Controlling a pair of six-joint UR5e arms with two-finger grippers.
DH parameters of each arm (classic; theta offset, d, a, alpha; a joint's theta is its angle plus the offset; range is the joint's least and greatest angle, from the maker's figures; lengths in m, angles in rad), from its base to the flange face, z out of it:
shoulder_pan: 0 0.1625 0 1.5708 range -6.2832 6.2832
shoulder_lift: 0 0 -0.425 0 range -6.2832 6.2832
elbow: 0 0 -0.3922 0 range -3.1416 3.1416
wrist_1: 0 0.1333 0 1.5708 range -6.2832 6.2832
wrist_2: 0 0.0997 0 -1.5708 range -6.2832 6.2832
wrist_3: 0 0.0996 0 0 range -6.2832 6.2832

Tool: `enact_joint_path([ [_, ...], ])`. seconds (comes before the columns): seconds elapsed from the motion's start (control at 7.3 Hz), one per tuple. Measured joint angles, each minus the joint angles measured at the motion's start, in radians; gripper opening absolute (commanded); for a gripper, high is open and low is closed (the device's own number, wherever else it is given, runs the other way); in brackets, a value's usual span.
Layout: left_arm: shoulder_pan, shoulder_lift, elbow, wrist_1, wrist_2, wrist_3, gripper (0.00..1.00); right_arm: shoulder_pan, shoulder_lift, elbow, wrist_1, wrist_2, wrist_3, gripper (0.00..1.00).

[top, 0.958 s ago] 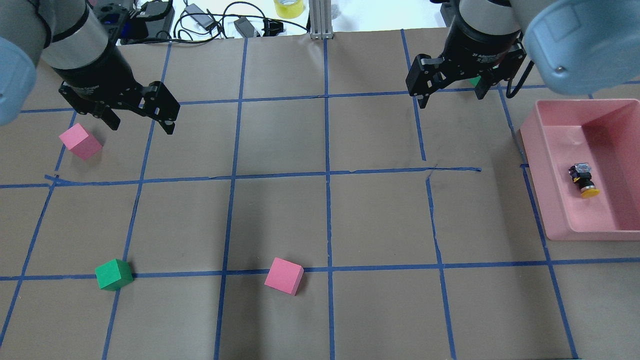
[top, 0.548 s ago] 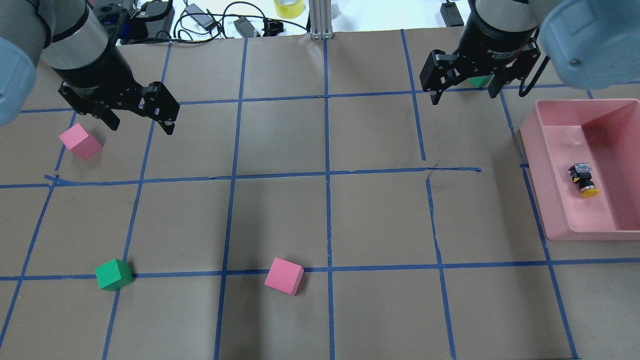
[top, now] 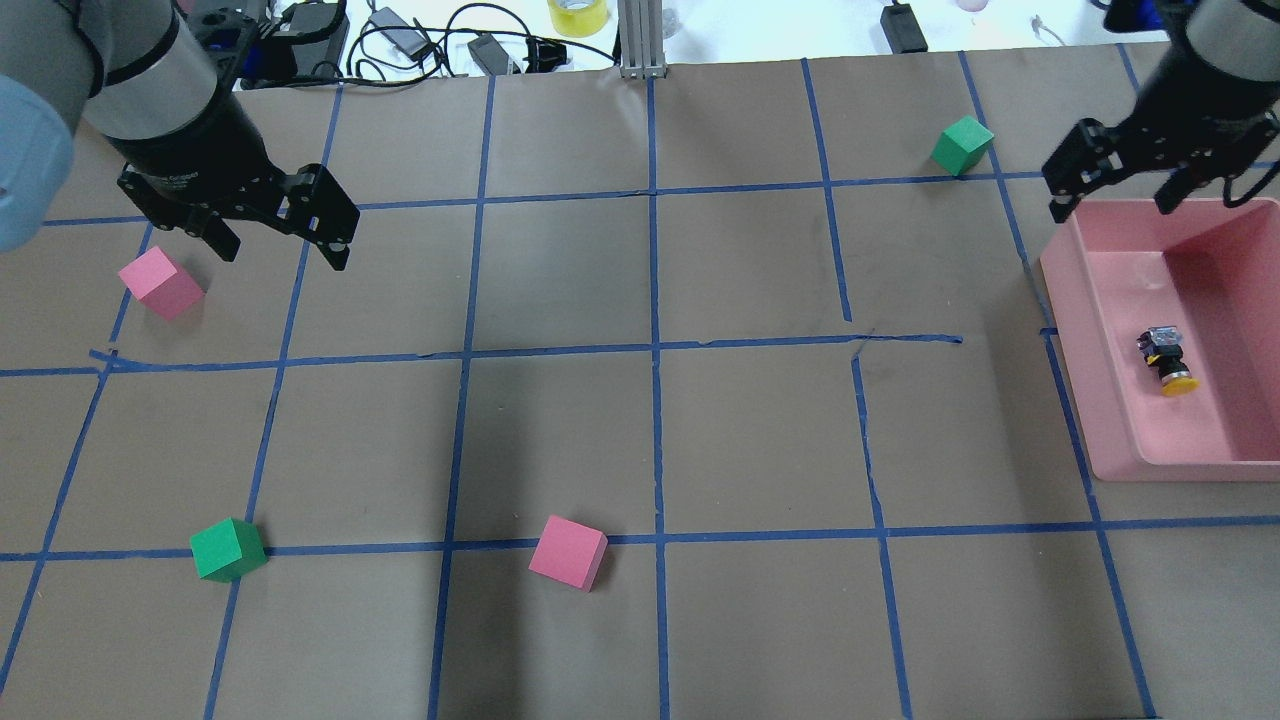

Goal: Align button upright
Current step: 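Move the right gripper down into the pink bin above the button switch, then lower the right gripper around the black button switch in the bin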

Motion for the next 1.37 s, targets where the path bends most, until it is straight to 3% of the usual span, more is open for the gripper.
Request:
enact_joint_path([
  [0.55, 0.0, 0.0, 0.001, 0.0, -0.002, 0.0, 1.0, -0.191, 0.137, 0.175, -0.387, 0.004, -0.183, 1.0],
  [1.37, 0.0, 0.001, 0.0, 0.0, -0.004, 0.001, 1.0, -0.233, 0.232, 0.211, -0.512, 0.008, -0.26, 1.0],
])
